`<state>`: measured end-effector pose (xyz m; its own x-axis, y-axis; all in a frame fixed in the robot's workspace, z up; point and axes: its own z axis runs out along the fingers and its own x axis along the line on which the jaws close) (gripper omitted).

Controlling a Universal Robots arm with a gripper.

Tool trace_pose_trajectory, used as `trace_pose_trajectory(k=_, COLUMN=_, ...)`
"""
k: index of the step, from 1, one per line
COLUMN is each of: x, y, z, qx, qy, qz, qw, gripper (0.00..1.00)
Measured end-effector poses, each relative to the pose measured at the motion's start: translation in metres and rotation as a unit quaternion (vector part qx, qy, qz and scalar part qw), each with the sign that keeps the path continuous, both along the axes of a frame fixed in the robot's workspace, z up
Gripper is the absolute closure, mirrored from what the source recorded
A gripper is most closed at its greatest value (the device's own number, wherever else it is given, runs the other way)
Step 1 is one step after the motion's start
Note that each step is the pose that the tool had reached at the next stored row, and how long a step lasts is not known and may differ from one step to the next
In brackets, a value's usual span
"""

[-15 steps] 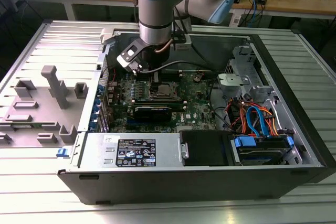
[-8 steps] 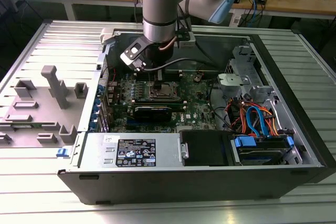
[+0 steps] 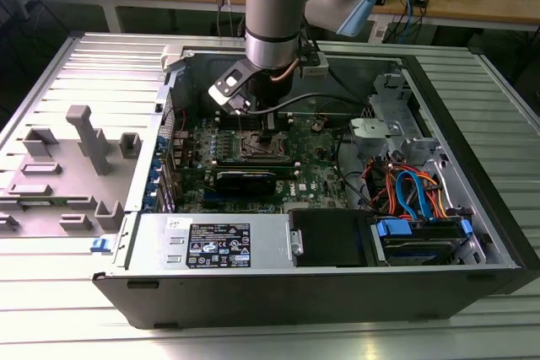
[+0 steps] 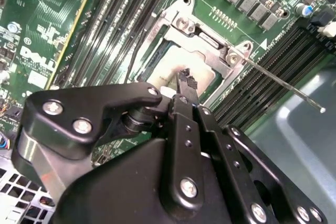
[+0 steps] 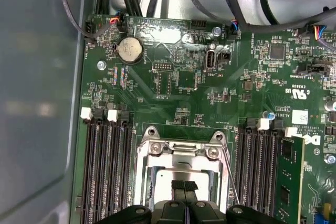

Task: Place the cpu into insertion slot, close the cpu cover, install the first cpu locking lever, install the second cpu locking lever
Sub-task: 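Close the cpu cover, then install the first cpu locking lever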

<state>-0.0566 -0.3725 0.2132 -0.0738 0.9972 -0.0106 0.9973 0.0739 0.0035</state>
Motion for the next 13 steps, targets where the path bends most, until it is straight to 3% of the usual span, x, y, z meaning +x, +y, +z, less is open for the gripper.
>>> trace_pose_trajectory(k=13, x=0.0006, y=0.0000, z=0.0000, qx=0.0000, qy=0.0000, qz=0.000, qw=1.0000, gripper=0.89)
